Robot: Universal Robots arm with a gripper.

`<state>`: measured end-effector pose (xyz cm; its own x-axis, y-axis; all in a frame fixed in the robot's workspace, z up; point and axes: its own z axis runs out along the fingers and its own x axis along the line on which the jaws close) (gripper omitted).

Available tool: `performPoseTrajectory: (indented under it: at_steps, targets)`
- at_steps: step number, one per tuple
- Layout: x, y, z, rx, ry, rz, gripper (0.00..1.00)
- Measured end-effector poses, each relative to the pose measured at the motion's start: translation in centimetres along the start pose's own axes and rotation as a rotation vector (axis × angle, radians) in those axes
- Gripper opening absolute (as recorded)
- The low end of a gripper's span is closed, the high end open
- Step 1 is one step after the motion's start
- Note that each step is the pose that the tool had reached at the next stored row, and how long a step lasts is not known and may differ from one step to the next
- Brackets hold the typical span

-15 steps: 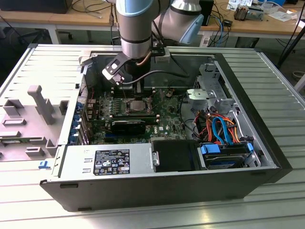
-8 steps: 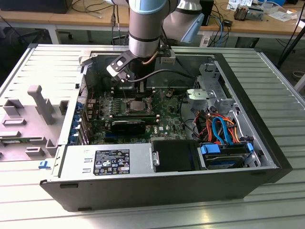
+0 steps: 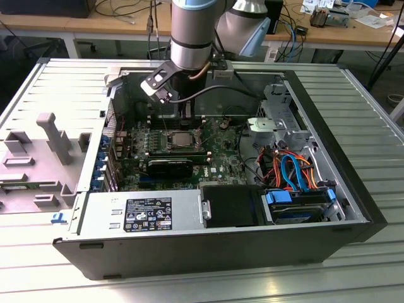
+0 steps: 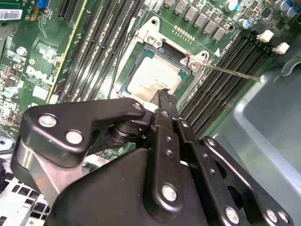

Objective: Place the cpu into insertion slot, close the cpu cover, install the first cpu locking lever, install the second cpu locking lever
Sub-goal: 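Place the cpu into insertion slot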

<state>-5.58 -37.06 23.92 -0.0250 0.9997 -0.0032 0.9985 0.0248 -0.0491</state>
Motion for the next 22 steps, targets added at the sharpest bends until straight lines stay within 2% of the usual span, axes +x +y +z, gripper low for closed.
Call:
performPoseTrajectory:
  at_steps: [9,14,17,22]
  targets:
    - [0.00,-0.05,-1.00,0.0000,0.0000,0.000,0.11]
    - [-0.01,-0.13,-2.60,0.0000,0.0000,0.000,0.11]
    - [-0.01,-0.16,-3.29,0.0000,0.0000,0.000,0.11]
    - [-0.01,-0.19,-3.86,0.0001,0.0000,0.000,0.11]
